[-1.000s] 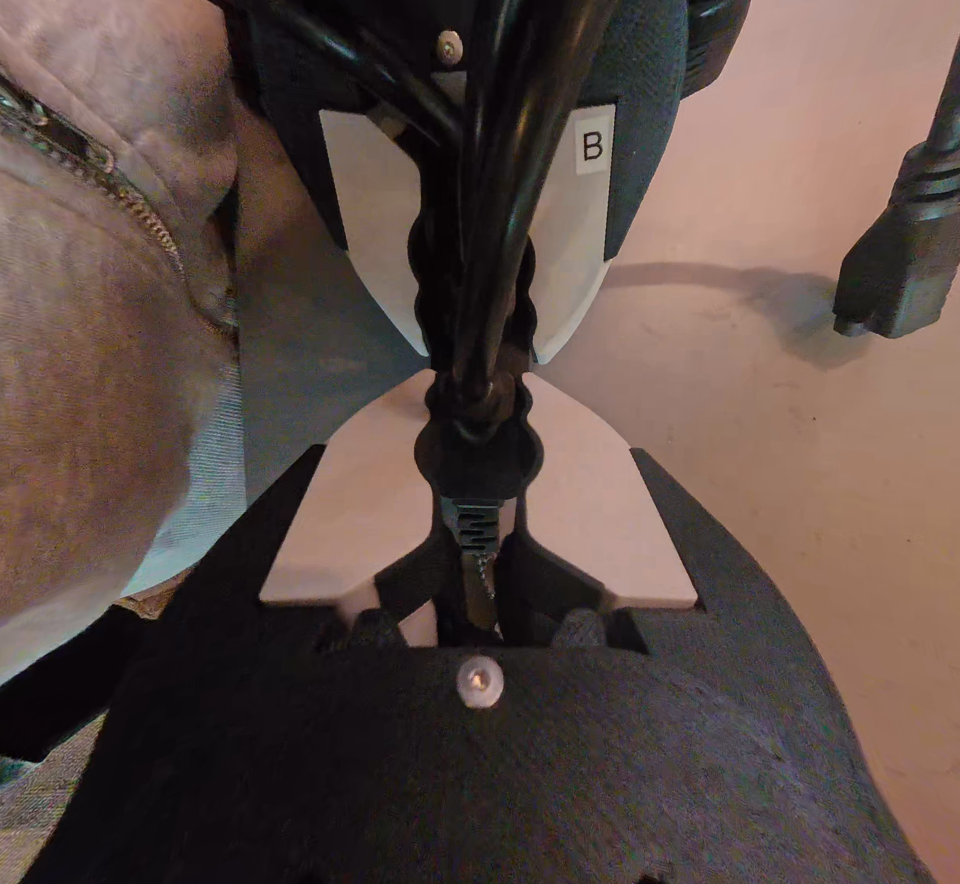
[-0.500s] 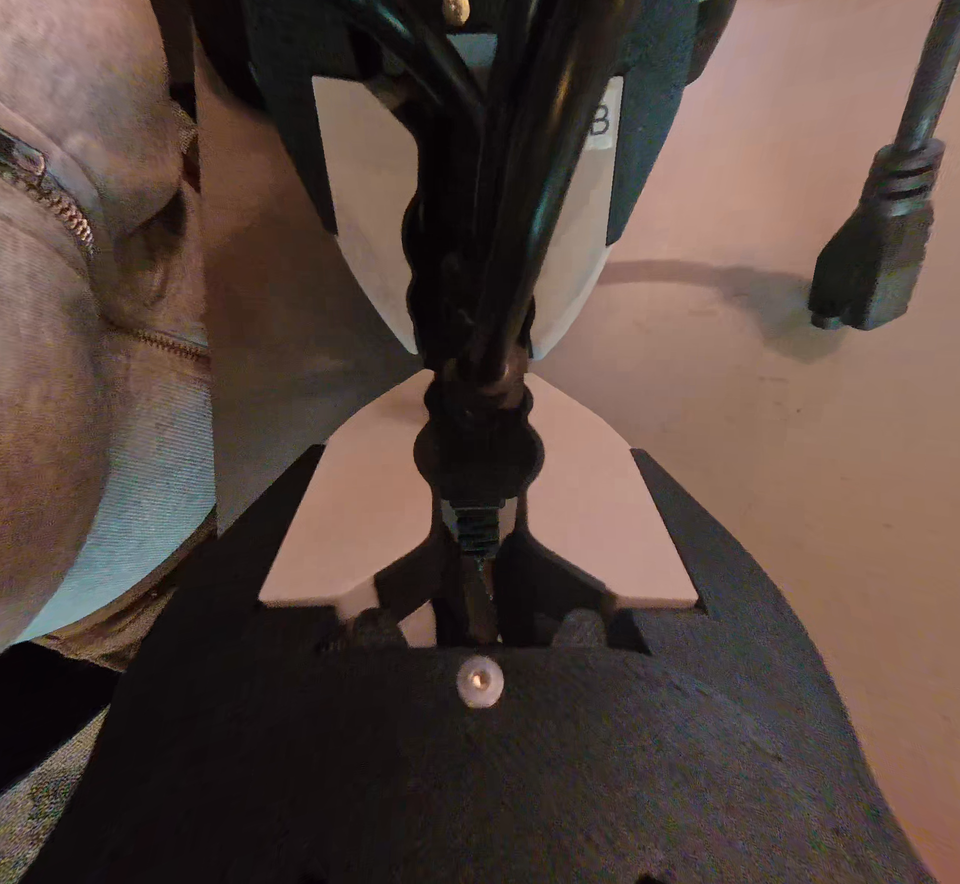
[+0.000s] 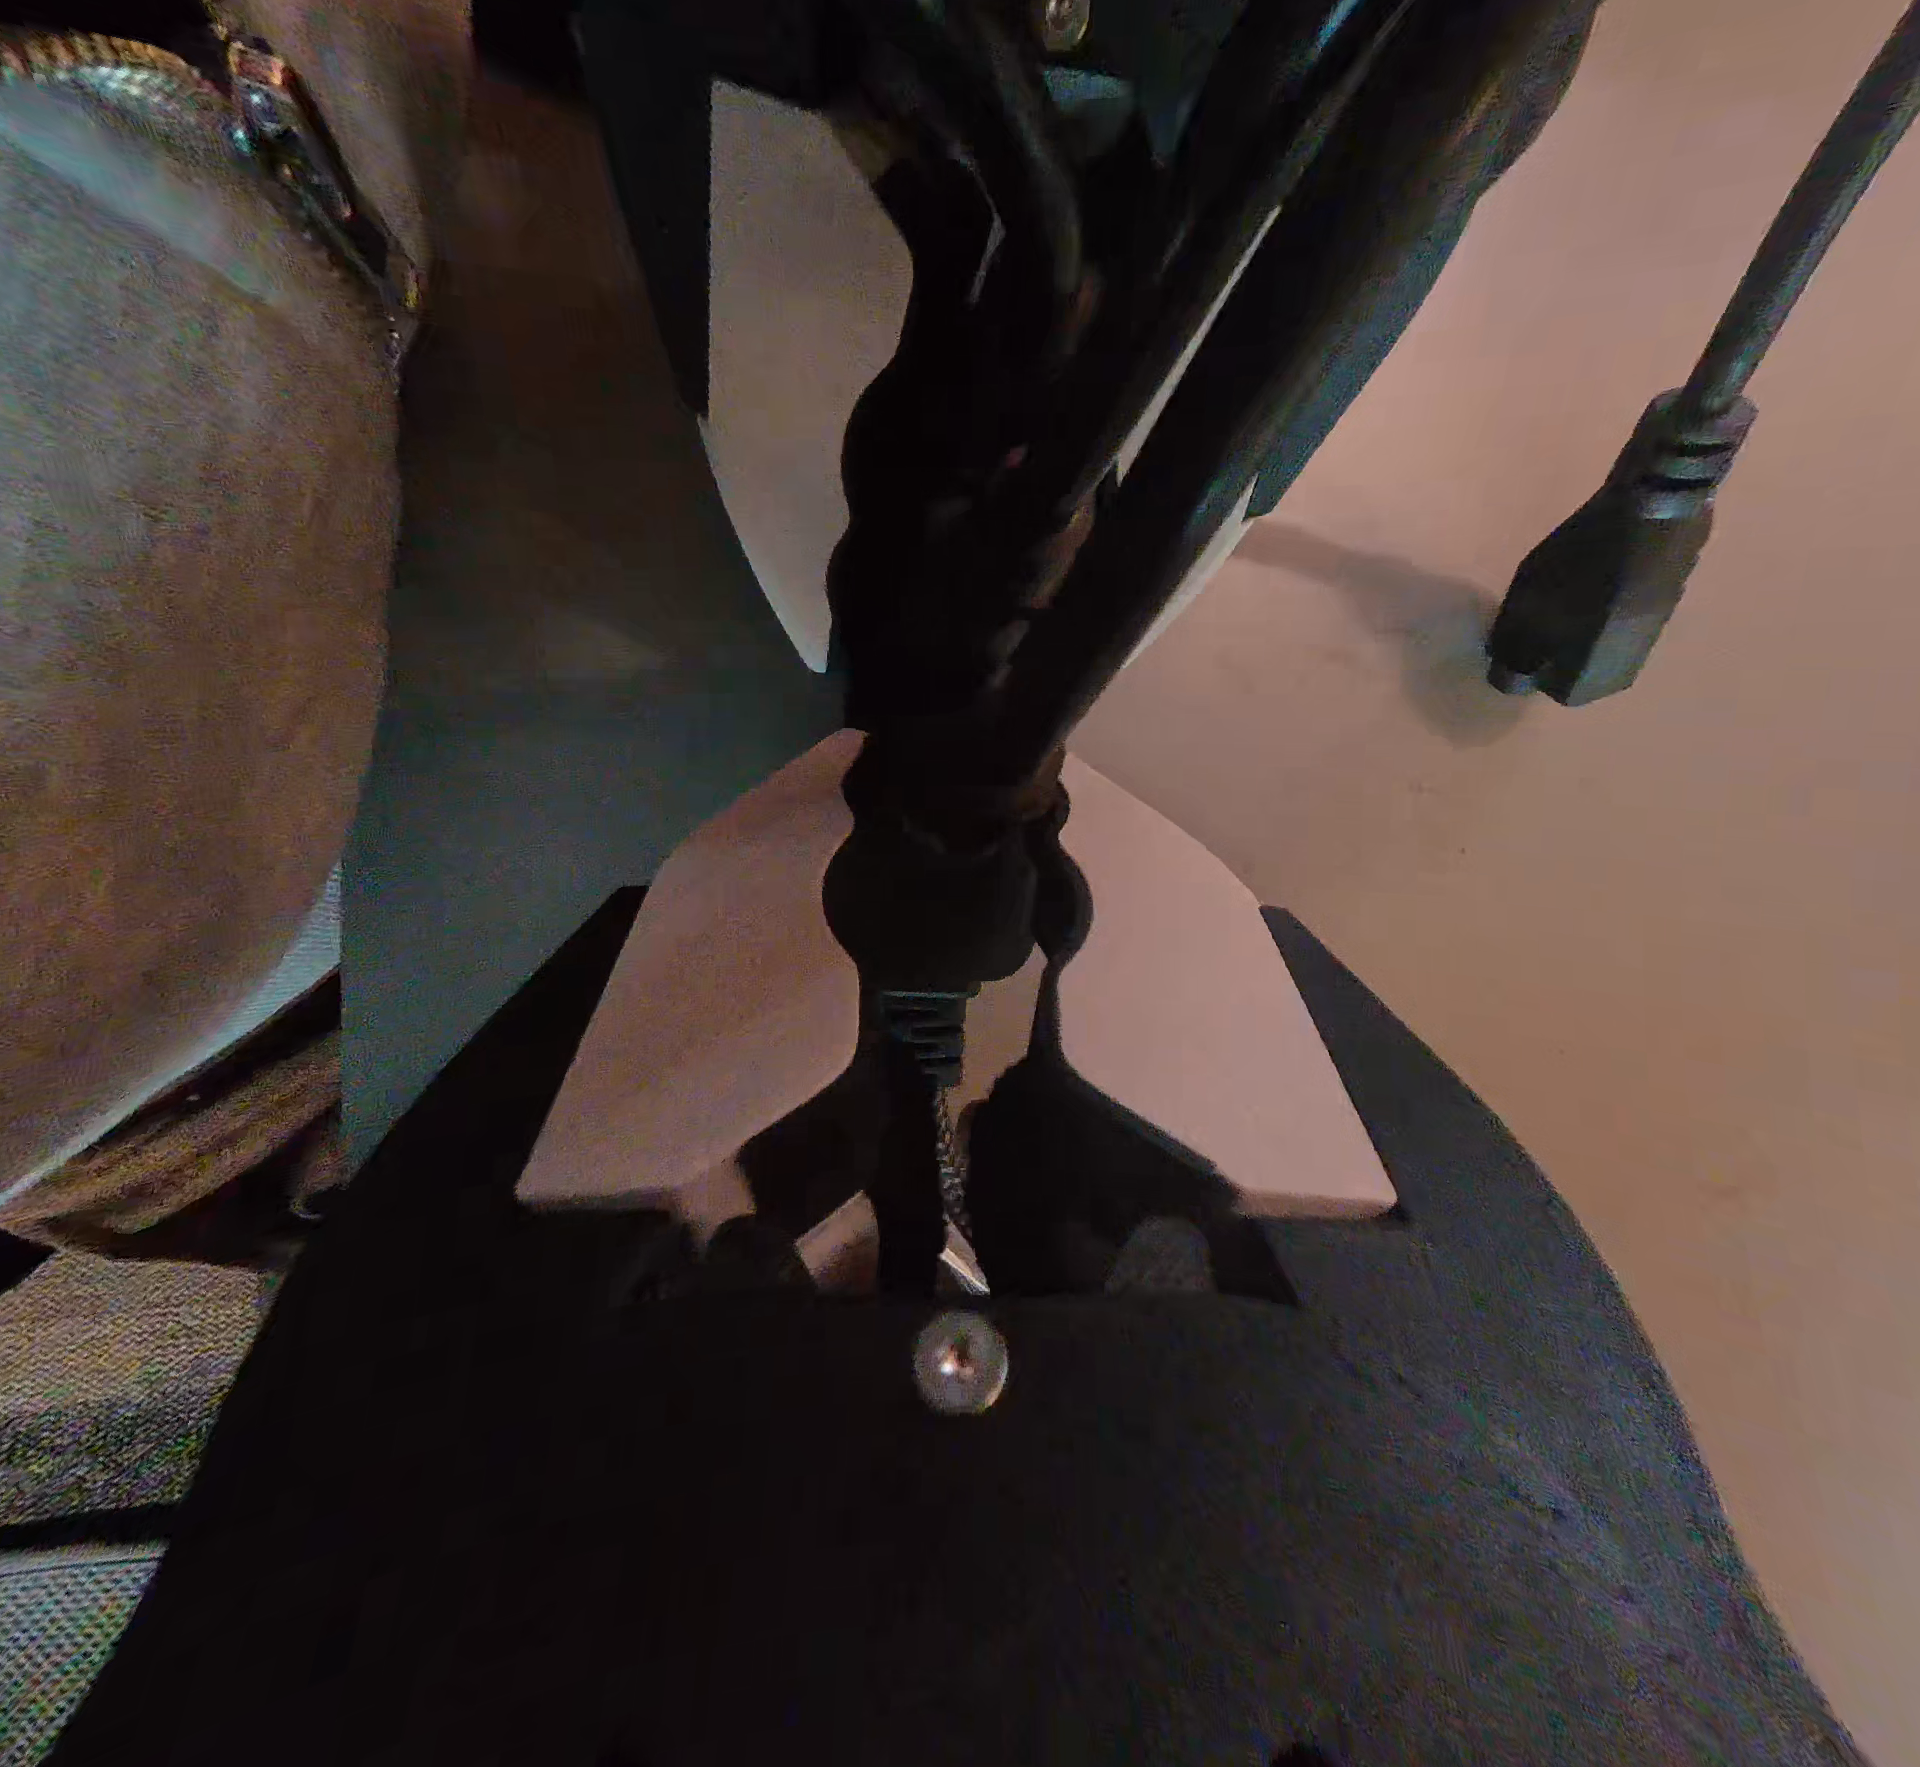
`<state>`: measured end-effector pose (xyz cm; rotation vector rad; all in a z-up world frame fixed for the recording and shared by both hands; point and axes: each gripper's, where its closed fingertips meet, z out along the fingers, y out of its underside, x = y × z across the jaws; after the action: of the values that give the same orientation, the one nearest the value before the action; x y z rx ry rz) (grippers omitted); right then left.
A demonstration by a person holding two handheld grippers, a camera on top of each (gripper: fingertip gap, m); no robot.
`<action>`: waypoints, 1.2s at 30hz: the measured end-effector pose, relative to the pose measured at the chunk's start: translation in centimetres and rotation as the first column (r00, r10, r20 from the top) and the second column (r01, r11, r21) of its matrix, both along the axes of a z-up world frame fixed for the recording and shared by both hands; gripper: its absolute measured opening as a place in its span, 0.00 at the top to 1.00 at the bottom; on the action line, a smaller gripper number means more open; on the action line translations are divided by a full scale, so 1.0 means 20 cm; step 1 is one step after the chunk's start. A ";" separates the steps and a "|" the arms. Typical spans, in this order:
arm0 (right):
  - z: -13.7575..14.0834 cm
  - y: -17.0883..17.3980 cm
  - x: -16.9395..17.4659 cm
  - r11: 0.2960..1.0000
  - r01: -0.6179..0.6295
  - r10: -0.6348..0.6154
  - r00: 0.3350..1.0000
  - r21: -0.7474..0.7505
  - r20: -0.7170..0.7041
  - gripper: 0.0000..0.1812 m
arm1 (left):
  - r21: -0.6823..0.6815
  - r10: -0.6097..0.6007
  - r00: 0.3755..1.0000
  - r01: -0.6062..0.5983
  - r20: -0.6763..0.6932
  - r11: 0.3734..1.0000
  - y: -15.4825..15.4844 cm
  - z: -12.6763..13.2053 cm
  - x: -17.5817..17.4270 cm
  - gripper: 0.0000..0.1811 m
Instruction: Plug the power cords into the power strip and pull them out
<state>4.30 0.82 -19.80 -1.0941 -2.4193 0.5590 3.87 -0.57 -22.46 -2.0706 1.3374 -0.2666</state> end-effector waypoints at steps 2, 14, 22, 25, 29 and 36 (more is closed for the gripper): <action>0.00 0.00 0.00 1.000 0.009 -0.008 1.000 -0.018 0.009 0.85 | 0.006 0.001 1.000 -0.001 0.005 1.000 0.00 0.00 0.00 0.75; 0.02 0.01 0.02 0.999 0.010 -0.010 1.000 0.032 -0.017 0.85 | 0.013 -0.009 1.000 0.009 0.018 1.000 0.01 0.00 0.02 0.74; 0.01 0.01 0.00 0.976 -0.171 0.152 0.978 0.135 0.139 0.86 | -0.013 0.009 1.000 -0.010 -0.017 1.000 0.00 0.00 0.00 0.75; 0.02 0.00 0.01 0.997 0.008 -0.004 0.999 -0.080 0.048 0.86 | -0.020 0.006 1.000 -0.006 -0.002 1.000 0.00 0.00 0.01 0.75; 0.01 0.01 0.01 0.951 0.081 -0.086 0.996 -0.300 -0.003 0.86 | -0.048 0.002 1.000 -0.001 0.012 0.999 -0.01 -0.01 0.01 0.74; 0.02 0.00 0.02 0.993 -0.031 0.035 0.999 -0.117 0.033 0.86 | -0.035 -0.002 1.000 0.002 0.001 0.999 -0.01 -0.01 0.01 0.75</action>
<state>4.61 0.78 -19.39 -1.1219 -2.4658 0.7051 4.05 -0.72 -22.64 -2.0976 1.3435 -0.2939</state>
